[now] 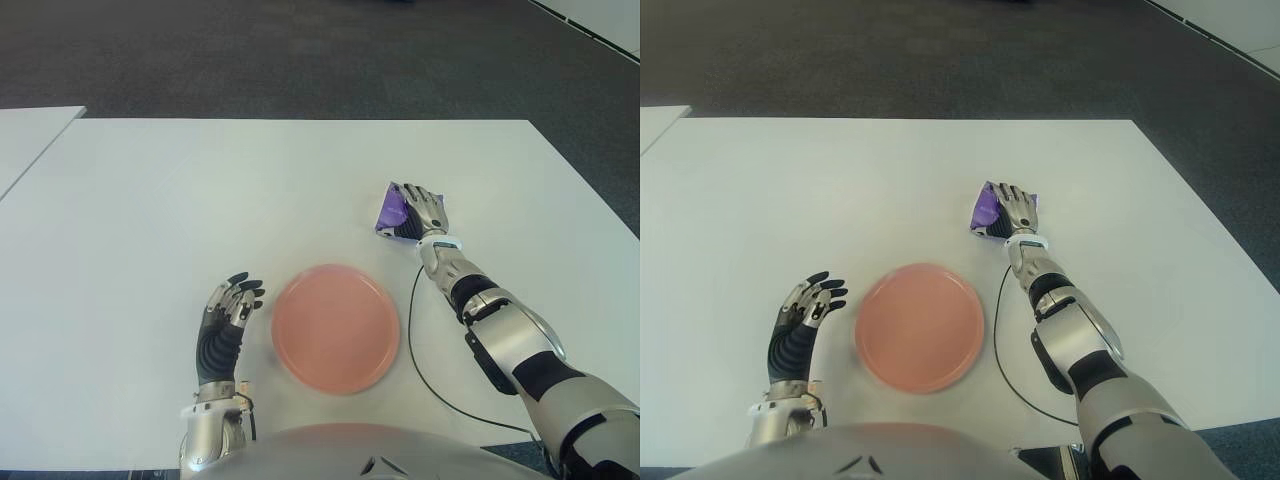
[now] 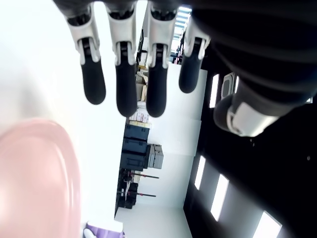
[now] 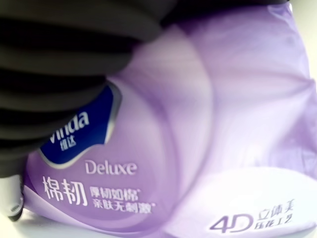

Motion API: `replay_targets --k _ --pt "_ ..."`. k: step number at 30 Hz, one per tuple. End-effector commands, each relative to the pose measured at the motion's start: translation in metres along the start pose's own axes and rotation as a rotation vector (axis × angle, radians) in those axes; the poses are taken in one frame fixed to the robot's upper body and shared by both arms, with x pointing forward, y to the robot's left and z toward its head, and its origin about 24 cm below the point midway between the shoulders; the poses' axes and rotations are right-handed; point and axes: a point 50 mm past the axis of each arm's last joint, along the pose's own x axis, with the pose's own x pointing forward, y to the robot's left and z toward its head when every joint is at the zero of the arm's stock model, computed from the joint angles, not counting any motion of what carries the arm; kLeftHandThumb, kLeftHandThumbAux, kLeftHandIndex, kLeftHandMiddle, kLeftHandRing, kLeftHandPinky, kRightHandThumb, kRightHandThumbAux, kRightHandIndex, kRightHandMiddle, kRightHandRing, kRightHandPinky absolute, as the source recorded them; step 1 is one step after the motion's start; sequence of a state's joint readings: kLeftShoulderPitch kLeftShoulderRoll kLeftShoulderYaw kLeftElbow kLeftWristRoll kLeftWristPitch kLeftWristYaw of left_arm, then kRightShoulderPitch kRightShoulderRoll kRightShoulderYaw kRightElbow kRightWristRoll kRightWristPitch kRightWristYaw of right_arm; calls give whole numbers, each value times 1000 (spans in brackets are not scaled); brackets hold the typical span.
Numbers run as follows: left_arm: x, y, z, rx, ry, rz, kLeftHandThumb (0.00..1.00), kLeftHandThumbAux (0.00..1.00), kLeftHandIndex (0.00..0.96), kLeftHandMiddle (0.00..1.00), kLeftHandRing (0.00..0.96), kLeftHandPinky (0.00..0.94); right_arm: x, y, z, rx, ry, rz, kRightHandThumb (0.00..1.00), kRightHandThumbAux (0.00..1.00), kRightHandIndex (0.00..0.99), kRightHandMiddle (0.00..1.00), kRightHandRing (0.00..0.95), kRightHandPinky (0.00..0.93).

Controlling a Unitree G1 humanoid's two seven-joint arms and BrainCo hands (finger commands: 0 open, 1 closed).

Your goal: Put the tissue paper into the plate.

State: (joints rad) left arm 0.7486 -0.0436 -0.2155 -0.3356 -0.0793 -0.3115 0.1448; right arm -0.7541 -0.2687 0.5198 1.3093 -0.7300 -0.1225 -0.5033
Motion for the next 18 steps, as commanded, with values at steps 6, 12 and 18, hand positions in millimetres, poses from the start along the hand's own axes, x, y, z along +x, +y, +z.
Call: replay_targets --k 6,12,18 --pt "-22 -5 8 -56 16 41 220 526 294 378 369 376 -71 103 15 -12 25 427 420 543 0 63 53 83" --pt "-31 -1 13 -50 19 46 226 529 300 379 366 372 -75 109 22 -28 16 457 411 539 0 61 51 88" --pt "-39 1 16 -45 27 50 236 526 311 380 364 371 -80 114 25 -42 7 483 415 539 0 71 61 85"
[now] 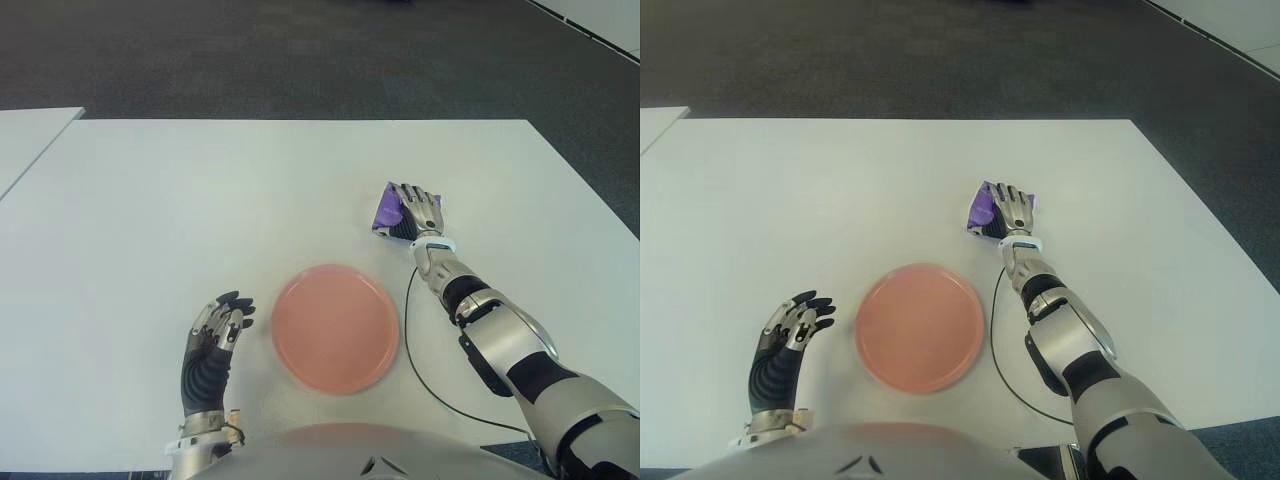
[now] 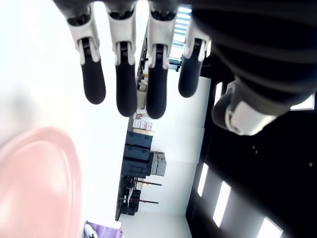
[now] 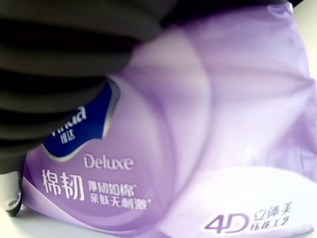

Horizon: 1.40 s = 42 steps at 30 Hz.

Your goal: Put the tissue paper into the plate.

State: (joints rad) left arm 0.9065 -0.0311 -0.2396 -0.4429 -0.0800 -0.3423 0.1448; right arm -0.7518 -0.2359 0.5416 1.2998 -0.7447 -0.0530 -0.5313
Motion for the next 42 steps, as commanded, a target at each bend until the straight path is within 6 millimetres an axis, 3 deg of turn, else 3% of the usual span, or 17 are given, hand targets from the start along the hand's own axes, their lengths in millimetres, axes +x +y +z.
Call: replay_targets --k 1,9,11,13,18,19,22,30,42 --pt "-14 -5 4 -46 20 13 238 525 312 381 364 371 -82 109 19 -10 -14 502 416 540 0 74 65 86" --pt "-22 -2 8 -45 17 19 255 526 322 388 365 373 -98 122 18 -53 -22 555 389 551 0 105 93 119" --pt "-24 -2 8 -44 14 19 262 529 325 389 365 373 -103 126 17 -63 -25 564 385 556 48 163 147 180" --pt "-26 -1 9 -43 13 20 269 533 328 389 365 373 -107 128 17 -69 -28 568 394 562 179 305 274 291" --pt "-28 1 9 -38 10 25 278 537 329 387 365 374 -117 134 14 -95 -48 568 423 572 337 464 409 398" --pt "-29 2 10 -38 9 28 281 542 330 387 366 376 -120 136 15 -105 -54 570 518 623 369 503 454 424" --pt "-29 4 10 -36 4 40 286 549 330 387 367 378 -125 139 16 -115 -61 567 634 685 409 583 552 500" --pt "-28 8 10 -28 -1 61 282 550 331 394 374 387 -119 135 19 -99 -62 528 692 720 434 707 691 681" --pt "-20 7 6 -28 -10 62 284 554 336 399 379 387 -95 116 7 -112 -44 483 695 724 437 753 741 739"
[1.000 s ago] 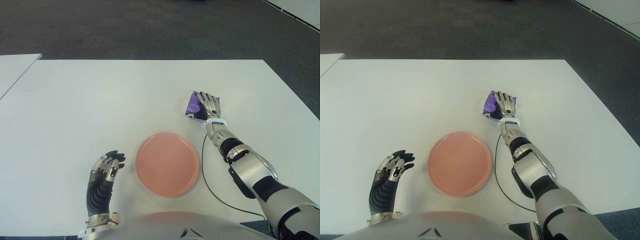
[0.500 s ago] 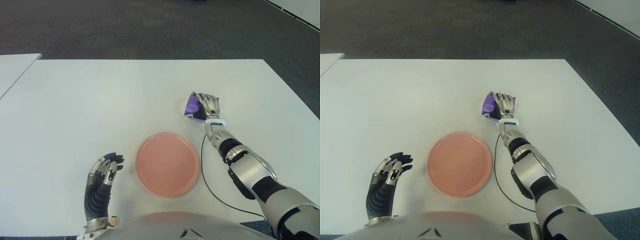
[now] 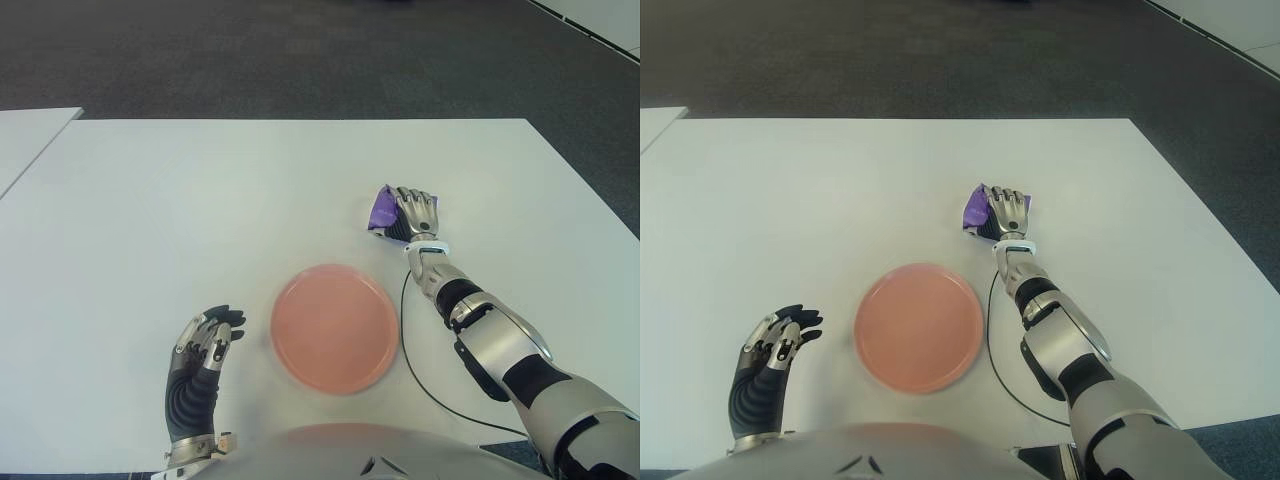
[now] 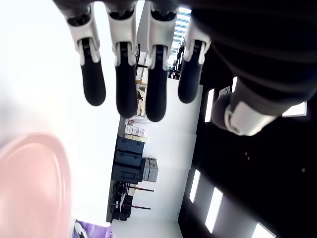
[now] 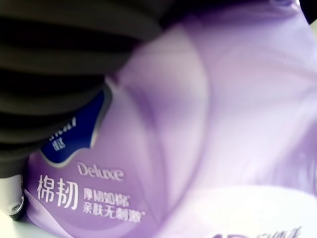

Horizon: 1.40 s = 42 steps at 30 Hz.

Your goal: Put the tissue paper into the plate.

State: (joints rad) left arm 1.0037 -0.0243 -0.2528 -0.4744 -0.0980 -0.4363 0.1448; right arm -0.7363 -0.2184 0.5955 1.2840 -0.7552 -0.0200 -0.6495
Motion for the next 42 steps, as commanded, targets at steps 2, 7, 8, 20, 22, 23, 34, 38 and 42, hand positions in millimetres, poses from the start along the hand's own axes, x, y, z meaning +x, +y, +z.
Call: replay_targets --k 2,7,8,20,22,23,34,38,42 --pt "0 2 -2 -9 19 28 283 554 334 399 378 387 -95 99 1 -69 -23 563 695 724 437 754 742 742" --pt "9 2 -5 5 5 29 276 554 327 396 376 383 -79 87 -6 -79 -6 524 695 724 437 758 749 752" --pt "11 3 -5 8 3 29 275 554 326 396 376 383 -76 85 -7 -78 -4 514 695 724 437 758 750 753" --pt "48 7 -19 50 39 34 285 569 307 379 366 377 -28 38 -13 -21 -13 289 698 723 438 786 774 768" --pt "56 8 -24 55 60 36 295 581 303 373 364 375 -20 29 -15 -19 -23 245 698 722 438 794 779 757" --pt "60 8 -27 57 70 36 298 589 303 372 363 374 -17 25 -16 -20 -27 230 698 723 438 794 780 748" --pt "81 12 -63 102 195 47 269 686 277 338 348 355 2 -13 -22 -20 -139 15 696 725 439 777 757 662" --pt "87 12 -71 125 220 55 245 703 271 328 339 346 4 -19 -21 -11 -183 -27 697 724 439 768 744 668" --pt "90 12 -77 145 240 60 234 713 269 325 336 346 7 -28 -19 -2 -241 -64 698 723 439 765 736 676"
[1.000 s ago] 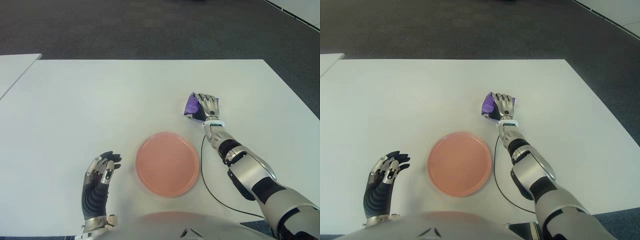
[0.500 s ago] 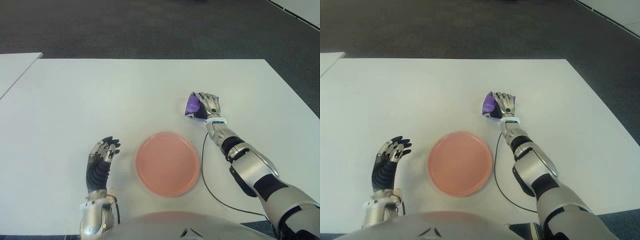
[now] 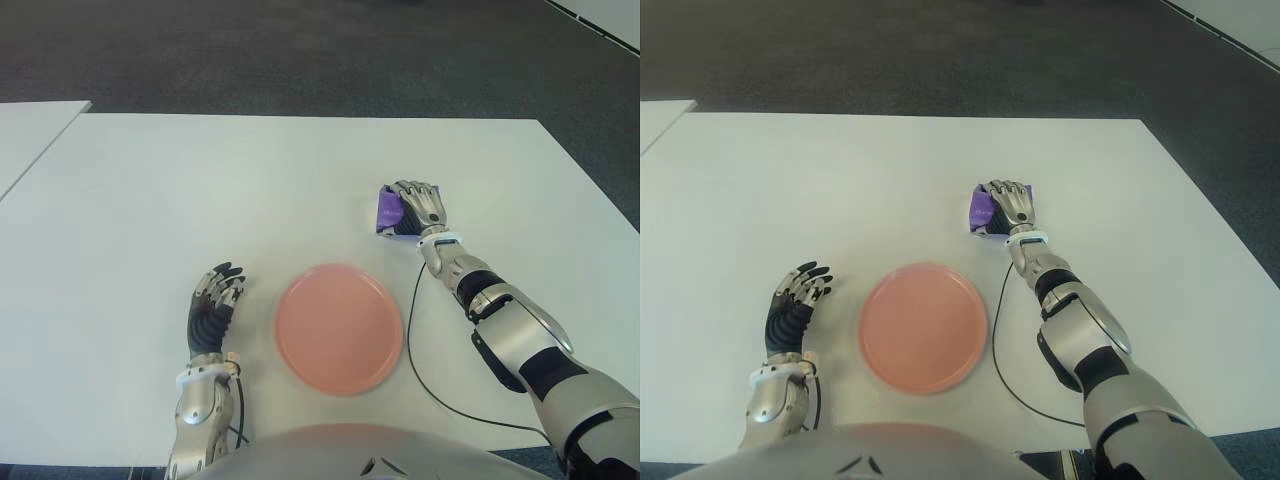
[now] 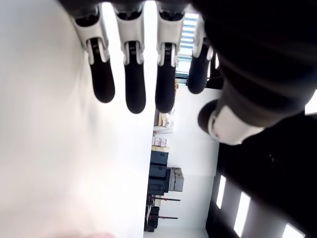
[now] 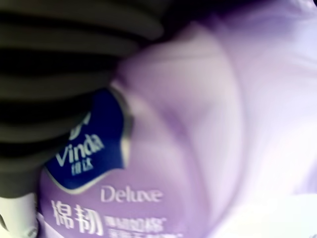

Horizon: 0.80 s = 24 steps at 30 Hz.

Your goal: Put the tissue paper into the plate.

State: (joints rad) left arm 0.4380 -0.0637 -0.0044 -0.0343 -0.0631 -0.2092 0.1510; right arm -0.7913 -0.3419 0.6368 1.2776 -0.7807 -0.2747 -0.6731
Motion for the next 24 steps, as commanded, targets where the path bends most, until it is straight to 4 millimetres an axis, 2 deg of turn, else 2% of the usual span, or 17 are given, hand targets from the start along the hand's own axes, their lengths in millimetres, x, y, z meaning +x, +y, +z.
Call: replay_targets --k 1,5,11,20,24 --pt "-4 3 -26 43 136 35 228 719 266 323 336 347 -5 -2 -4 -8 -63 5 698 723 440 763 731 677" --pt "-4 1 -29 58 149 43 218 729 258 321 336 348 -3 -10 -7 8 -97 -14 699 722 440 756 722 668" --pt "-4 -2 -31 46 155 54 197 750 247 319 336 348 1 -34 -9 19 -184 -94 700 720 440 751 716 673" --pt "-4 -8 -32 8 157 56 182 742 253 319 341 355 -7 -60 1 67 -296 -170 704 717 440 791 753 722" --pt "-6 -11 -32 -10 155 49 184 735 262 322 344 356 -11 -68 7 74 -328 -189 705 717 439 830 784 771"
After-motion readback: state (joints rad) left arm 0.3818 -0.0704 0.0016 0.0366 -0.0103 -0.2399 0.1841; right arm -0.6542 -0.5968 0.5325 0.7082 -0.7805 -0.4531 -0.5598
